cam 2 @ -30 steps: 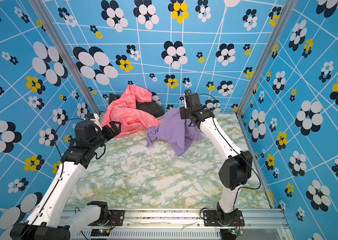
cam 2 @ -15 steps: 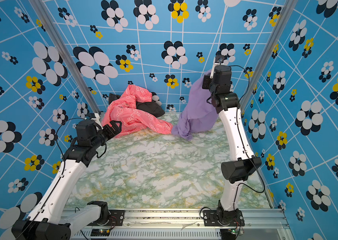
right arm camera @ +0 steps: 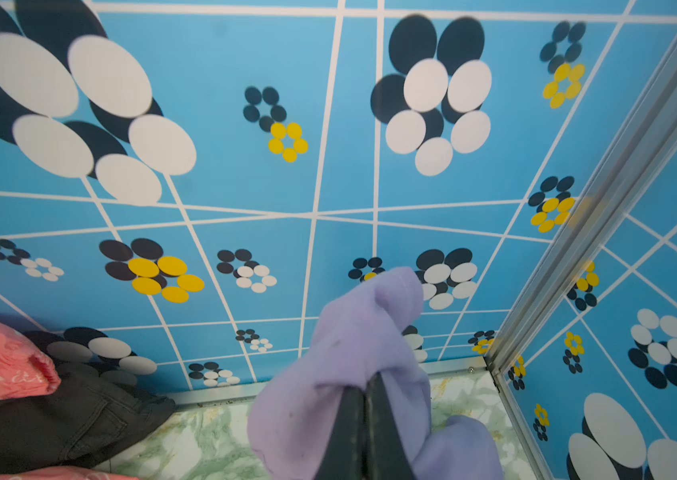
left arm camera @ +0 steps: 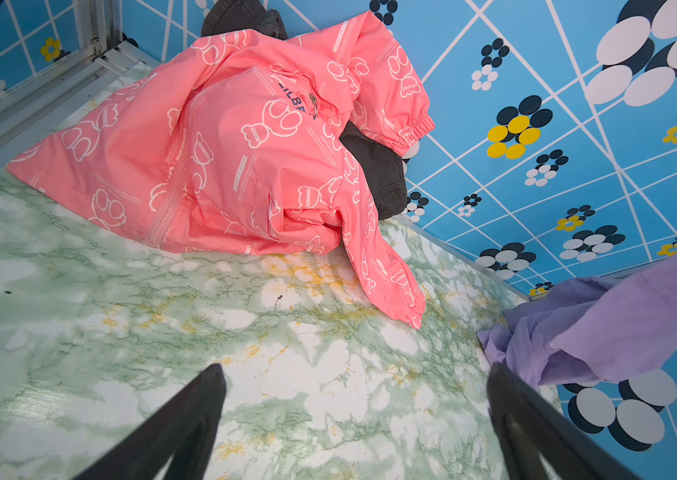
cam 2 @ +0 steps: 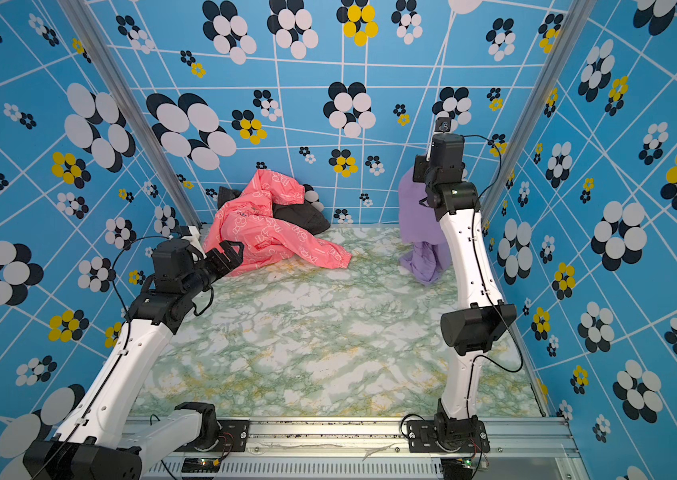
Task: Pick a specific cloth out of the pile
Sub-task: 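Lift and carry the lavender shirt with the right gripper away from the pile, then lower the lavender shirt onto the clear table area and open the right gripper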
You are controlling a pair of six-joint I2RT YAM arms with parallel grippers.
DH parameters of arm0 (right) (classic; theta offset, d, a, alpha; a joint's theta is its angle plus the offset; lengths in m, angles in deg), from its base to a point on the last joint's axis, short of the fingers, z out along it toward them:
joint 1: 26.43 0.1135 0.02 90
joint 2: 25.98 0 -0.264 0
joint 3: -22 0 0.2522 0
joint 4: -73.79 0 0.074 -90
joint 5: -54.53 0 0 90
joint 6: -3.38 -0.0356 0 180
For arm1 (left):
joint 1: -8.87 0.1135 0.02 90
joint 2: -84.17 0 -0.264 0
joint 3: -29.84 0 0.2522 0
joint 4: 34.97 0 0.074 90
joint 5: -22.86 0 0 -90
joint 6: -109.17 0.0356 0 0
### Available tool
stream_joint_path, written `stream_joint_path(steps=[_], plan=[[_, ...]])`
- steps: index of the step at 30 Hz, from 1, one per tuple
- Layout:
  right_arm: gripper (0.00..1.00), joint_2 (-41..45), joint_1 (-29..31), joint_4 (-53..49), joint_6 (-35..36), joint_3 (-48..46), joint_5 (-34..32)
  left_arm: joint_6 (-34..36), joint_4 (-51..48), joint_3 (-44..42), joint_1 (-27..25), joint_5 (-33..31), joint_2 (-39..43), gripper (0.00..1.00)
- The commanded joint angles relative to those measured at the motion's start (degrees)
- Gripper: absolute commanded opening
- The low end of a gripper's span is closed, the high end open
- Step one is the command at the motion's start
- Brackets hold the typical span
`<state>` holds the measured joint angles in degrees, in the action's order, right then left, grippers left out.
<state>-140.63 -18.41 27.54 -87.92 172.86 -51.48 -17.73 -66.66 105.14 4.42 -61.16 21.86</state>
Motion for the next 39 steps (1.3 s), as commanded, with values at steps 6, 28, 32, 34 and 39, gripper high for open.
stream_joint_path(steps=[6, 28, 32, 34, 39], plan=[[0.0, 5.0, -0.9, 0.2, -4.0, -18.9, -0.9, -0.3, -0.2, -1.5, 0.4, -0.9, 2.2, 0.99], [0.27, 11.8, -11.5, -8.4, -14.2, -63.9, -6.4, -0.3, 0.9, -1.3, 0.4, -0.2, -0.5, 0.99], [0.65, 13.2, -11.8, -9.5, -16.4, -62.8, -4.9, 0.0, 1.2, -0.9, 0.4, -0.4, -1.3, 0.99], [0.77, 15.1, -11.9, -9.0, -17.4, -62.3, -4.5, 0.0, 1.3, -0.9, 0.4, -0.5, -1.6, 0.99], [0.85, 19.9, -11.5, -6.7, -18.7, -60.5, -4.0, -0.1, 1.9, -0.9, 0.4, -1.0, -2.0, 0.99]])
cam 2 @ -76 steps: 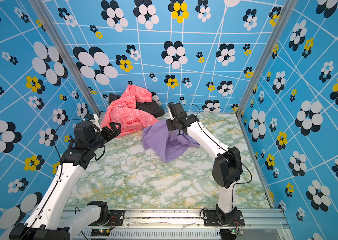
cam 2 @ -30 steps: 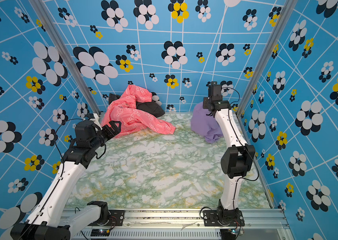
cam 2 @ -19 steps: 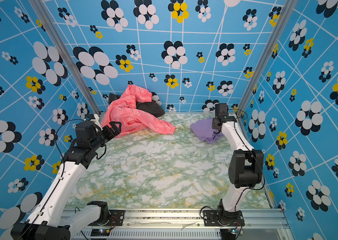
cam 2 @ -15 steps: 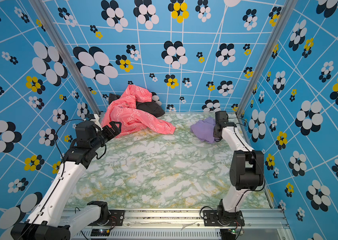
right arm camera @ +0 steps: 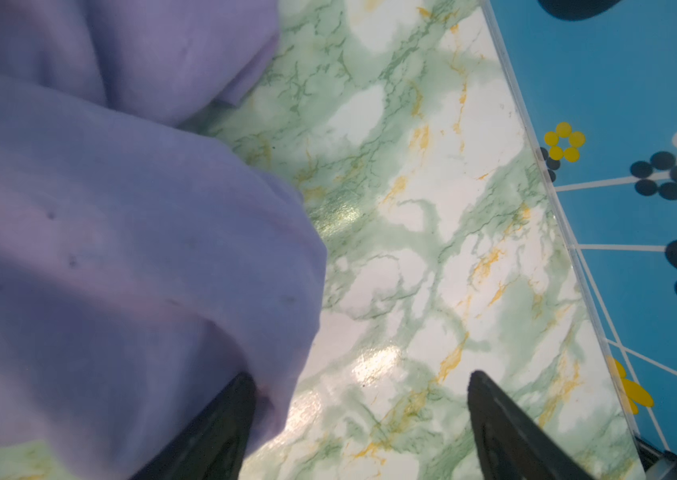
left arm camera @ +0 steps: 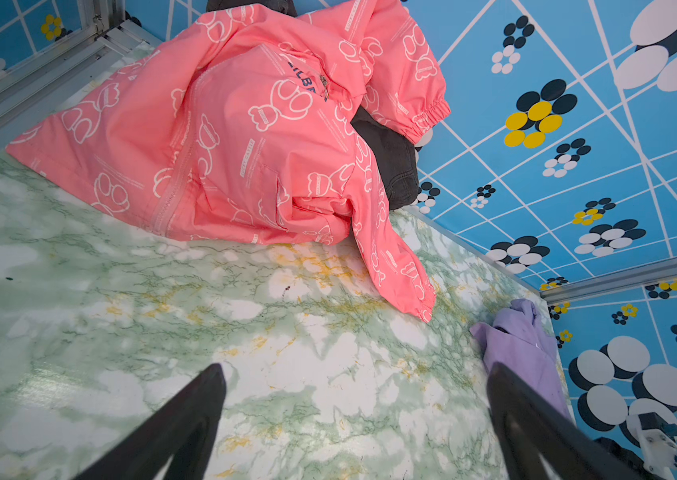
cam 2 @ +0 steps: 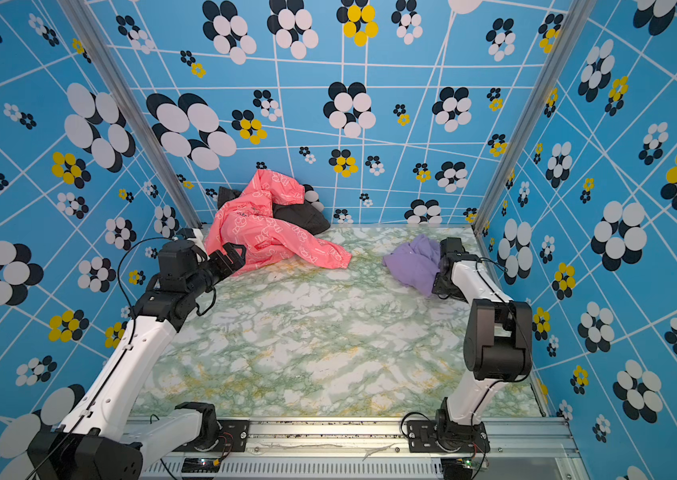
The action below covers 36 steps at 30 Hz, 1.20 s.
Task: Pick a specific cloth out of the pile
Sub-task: 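Lower the lavender shirt onto the clear table area and open the right gripper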
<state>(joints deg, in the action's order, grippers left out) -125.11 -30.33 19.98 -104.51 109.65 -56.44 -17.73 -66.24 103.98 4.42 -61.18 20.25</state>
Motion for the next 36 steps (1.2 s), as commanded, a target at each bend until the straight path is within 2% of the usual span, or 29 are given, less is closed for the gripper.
stream_joint_path(steps=[1, 7, 12, 16, 19, 23, 30, 36], plan=[[0.85, 5.2, 0.7, 1.8, -1.9, 3.2, 0.9, 0.0, 1.7, 0.3, 0.4, -1.1, -0.6, 0.99], [0.88, 6.5, 2.4, 3.2, 0.9, 7.4, 0.6, 0.1, 2.3, 0.7, 0.4, -1.1, -1.6, 0.99], [0.88, 4.7, 4.8, 7.7, 5.5, 9.3, 7.5, 0.2, 2.7, 1.1, 0.4, -1.1, -2.0, 0.99], [0.88, -0.6, 7.3, 8.2, 7.6, 13.4, 14.6, 0.3, 2.9, 1.1, 0.4, -0.9, -2.2, 0.99], [0.88, -5.5, 7.6, 6.6, 6.8, 16.8, 16.5, 0.4, 2.9, 1.1, 0.4, -0.8, -2.1, 0.99], [0.88, -12.9, 7.6, 2.1, 6.5, 23.7, 16.1, 0.4, 2.7, 0.7, 0.4, -0.9, -1.5, 0.99], [0.87, -23.2, 7.5, -4.5, 5.2, 30.3, 15.4, 0.4, 1.8, -0.3, 0.4, -1.8, 0.6, 0.99], [0.85, -30.0, 7.5, -9.5, 3.8, 31.8, 16.6, 0.7, 0.7, -1.5, 0.5, -2.7, 2.7, 0.99]])
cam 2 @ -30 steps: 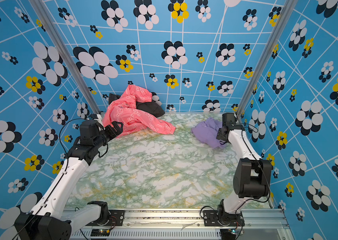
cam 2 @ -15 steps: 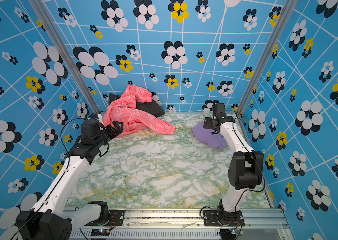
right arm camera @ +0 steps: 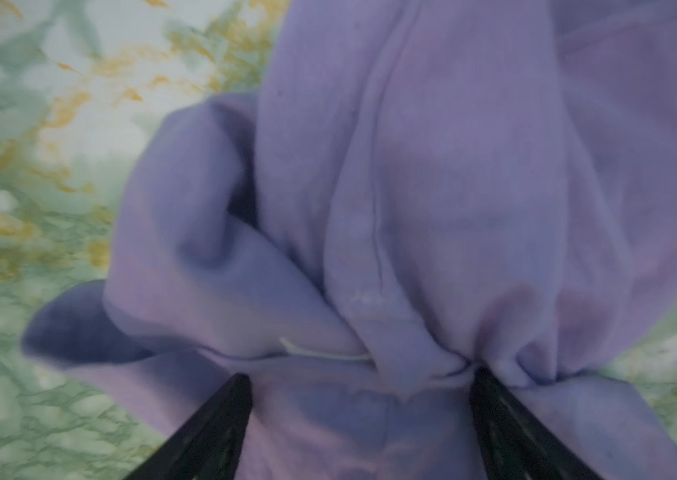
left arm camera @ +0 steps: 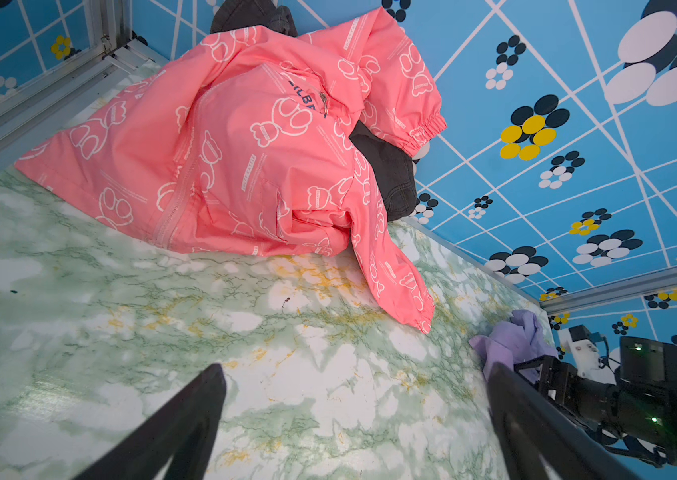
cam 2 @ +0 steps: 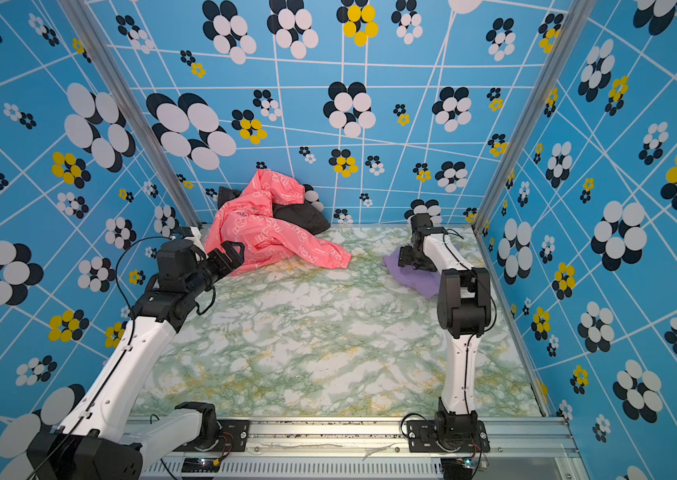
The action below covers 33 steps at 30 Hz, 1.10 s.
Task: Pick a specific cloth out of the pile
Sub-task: 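Lower the lavender shirt onto the clear table area and open the right gripper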
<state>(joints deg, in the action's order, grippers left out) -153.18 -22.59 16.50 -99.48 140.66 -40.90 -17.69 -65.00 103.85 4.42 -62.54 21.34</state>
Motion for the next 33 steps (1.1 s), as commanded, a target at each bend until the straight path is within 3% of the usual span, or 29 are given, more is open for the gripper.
stream_joint_path(steps=[1, 10, 15, 24, 33], plan=[[0.85, -2.4, -0.3, -6.4, -1.3, 0.4, 1.4, 0.8, -0.5, -1.6, 0.5, -1.6, 1.9, 0.99], [0.84, -4.2, -1.1, -7.6, -1.4, -1.5, 4.4, 1.2, -1.0, -3.0, 0.5, -2.2, 2.5, 0.99], [0.86, -0.4, -1.8, -6.9, -0.9, -0.8, 3.5, 3.2, 0.1, -3.7, 0.5, -3.6, 2.2, 0.99], [0.91, 16.1, -1.9, 0.0, 1.5, -5.1, 0.6, 8.4, 4.1, -6.9, 0.7, -5.6, 1.4, 0.99], [0.96, 37.0, -1.9, 19.4, 4.2, -25.5, -1.7, 16.6, 13.2, -12.9, 1.2, -8.3, 0.0, 0.99]])
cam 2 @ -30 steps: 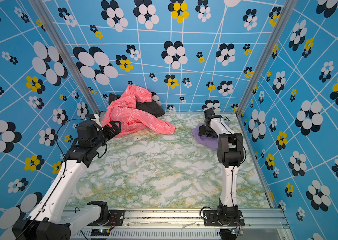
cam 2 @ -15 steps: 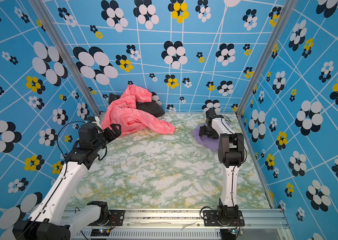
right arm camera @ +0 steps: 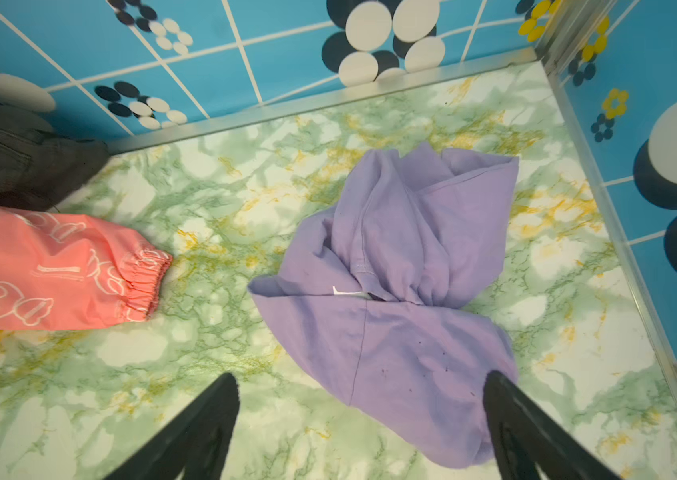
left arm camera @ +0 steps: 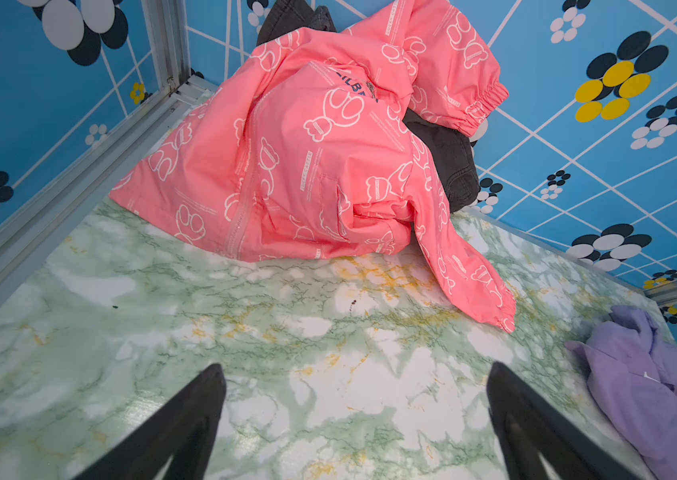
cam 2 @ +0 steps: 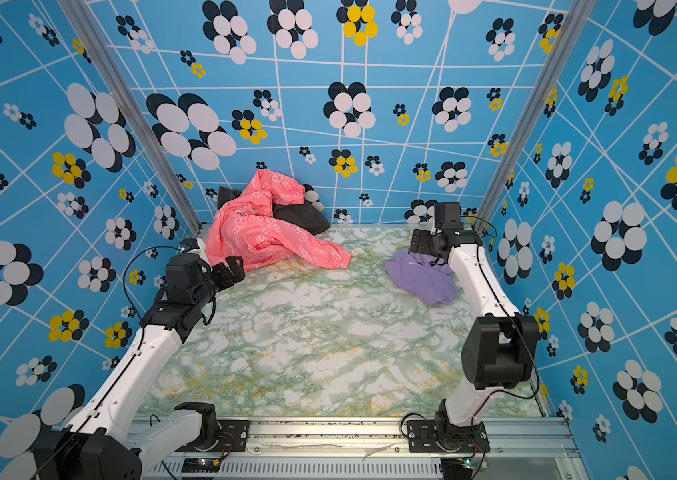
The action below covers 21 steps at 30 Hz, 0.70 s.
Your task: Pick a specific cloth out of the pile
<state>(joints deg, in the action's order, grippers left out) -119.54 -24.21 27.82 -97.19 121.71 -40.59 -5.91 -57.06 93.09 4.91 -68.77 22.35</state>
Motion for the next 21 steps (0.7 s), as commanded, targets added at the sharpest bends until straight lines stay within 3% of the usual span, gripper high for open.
stream_joint_path(steps=[1, 11, 16, 21], plan=[[0.98, 5.7, -0.3, 11.4, 2.0, -10.0, -2.9, 6.0, 6.7, -3.0, 0.9, -2.5, -1.4, 0.99], [0.99, 18.6, -0.4, 32.7, 3.2, -36.7, -10.5, 16.2, 22.0, -11.9, 3.5, -6.2, -7.0, 0.99], [0.99, 19.1, -0.5, 45.5, 4.1, -47.5, -11.2, 19.4, 30.5, -16.0, 4.1, -6.0, -11.0, 0.99], [0.99, 15.9, -0.5, 53.4, 5.5, -51.5, -12.1, 20.3, 40.5, -20.3, 4.7, -6.3, -14.1, 0.99]])
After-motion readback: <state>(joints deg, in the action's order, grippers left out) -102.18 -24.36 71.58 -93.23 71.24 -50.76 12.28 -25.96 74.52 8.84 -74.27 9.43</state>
